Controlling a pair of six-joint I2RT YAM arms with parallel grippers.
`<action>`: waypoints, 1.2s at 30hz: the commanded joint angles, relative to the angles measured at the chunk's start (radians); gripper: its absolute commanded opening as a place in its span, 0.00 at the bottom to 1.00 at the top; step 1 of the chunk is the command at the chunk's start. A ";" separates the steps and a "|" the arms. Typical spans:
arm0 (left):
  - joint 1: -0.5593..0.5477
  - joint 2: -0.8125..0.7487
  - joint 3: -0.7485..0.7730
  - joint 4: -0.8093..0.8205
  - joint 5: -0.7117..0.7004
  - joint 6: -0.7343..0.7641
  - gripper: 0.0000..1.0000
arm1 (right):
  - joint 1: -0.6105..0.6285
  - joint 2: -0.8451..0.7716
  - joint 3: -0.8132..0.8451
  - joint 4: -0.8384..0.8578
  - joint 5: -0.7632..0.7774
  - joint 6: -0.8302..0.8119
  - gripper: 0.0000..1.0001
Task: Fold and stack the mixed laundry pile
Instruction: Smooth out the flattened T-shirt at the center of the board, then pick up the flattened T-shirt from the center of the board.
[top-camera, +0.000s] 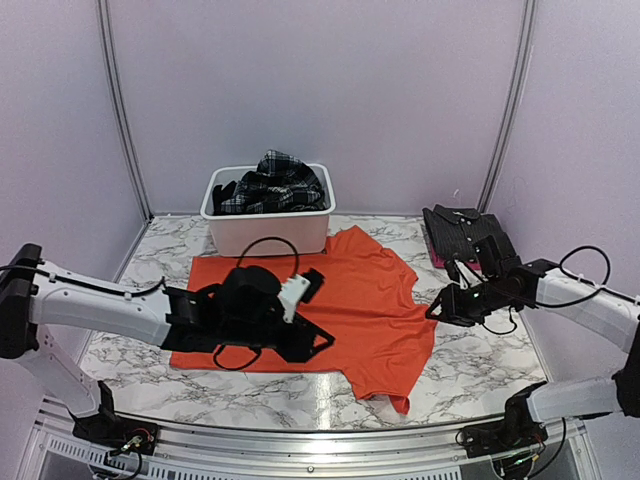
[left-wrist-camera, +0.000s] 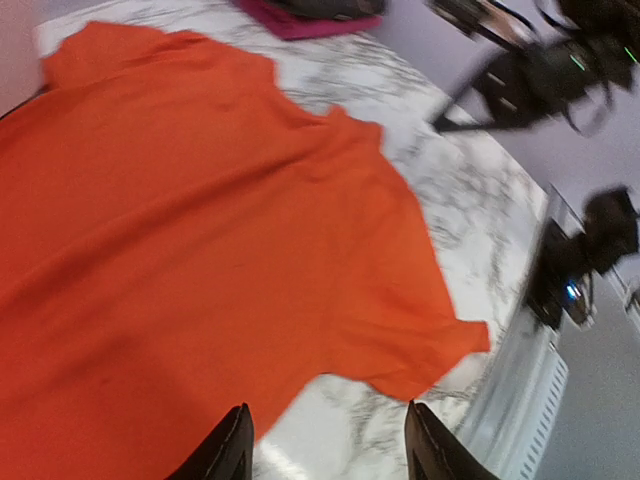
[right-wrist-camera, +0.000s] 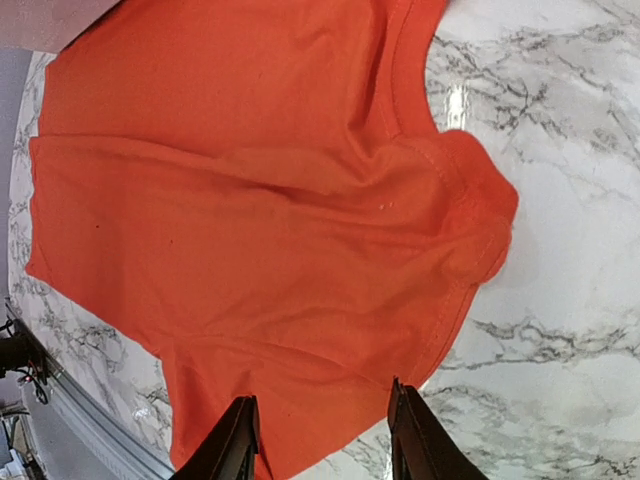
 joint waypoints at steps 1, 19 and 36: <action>0.138 -0.144 -0.152 -0.135 -0.186 -0.302 0.54 | 0.040 -0.056 -0.108 -0.002 -0.054 0.078 0.40; 0.457 -0.245 -0.414 -0.355 -0.073 -0.530 0.45 | 0.151 0.228 -0.132 0.086 -0.011 0.067 0.36; 0.449 -0.652 -0.441 -0.648 -0.136 -0.658 0.55 | 0.201 -0.187 -0.173 -0.163 -0.048 0.320 0.41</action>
